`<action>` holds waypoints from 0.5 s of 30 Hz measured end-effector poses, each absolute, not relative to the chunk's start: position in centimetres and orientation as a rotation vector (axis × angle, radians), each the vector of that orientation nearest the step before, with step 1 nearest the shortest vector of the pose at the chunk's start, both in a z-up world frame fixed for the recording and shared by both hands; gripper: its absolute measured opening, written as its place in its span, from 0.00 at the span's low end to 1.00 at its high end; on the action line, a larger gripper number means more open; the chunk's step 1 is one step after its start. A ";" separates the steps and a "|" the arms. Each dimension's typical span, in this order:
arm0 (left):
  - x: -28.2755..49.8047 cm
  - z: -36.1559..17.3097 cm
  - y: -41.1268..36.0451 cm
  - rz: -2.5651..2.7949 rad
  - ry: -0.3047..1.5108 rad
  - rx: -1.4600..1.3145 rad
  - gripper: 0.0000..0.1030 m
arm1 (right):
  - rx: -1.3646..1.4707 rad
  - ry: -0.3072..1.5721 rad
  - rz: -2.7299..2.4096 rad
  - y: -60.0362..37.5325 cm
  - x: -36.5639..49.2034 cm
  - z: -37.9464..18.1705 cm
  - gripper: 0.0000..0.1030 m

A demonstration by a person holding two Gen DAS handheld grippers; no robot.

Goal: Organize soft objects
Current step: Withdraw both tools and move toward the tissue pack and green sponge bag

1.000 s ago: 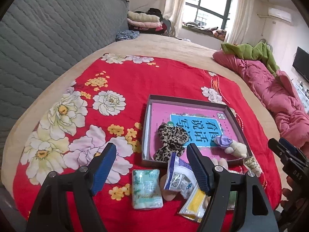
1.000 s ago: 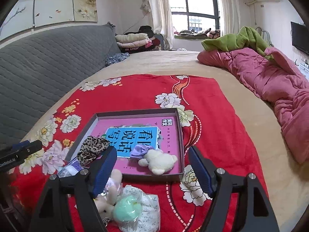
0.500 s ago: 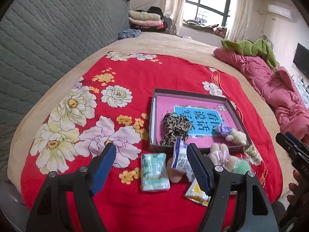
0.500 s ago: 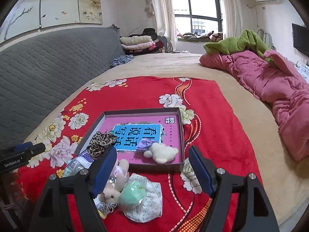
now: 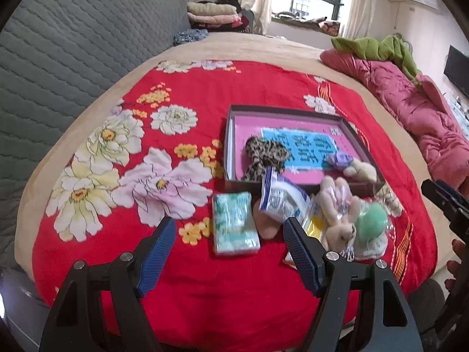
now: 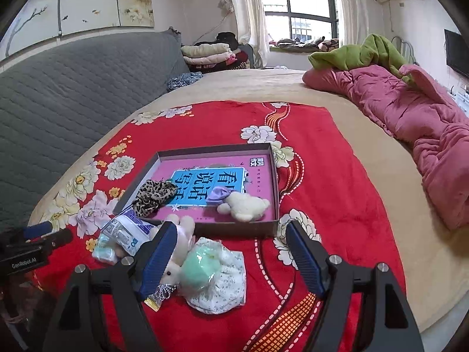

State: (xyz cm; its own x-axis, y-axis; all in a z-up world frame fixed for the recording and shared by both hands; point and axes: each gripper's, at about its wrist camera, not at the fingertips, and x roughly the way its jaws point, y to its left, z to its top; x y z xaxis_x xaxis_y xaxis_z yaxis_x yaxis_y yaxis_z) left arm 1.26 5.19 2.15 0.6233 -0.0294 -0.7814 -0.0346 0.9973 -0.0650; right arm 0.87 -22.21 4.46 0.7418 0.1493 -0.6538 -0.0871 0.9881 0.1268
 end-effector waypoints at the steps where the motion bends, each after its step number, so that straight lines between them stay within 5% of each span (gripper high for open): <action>1: 1.1 1.9 5.1 0.006 0.903 -0.075 0.74 | 0.089 0.726 0.133 -22.1 0.8 4.4 0.74; 15: 0.7 0.0 5.2 0.015 0.968 -0.093 0.74 | 0.070 0.787 0.145 -21.5 -0.3 2.8 0.74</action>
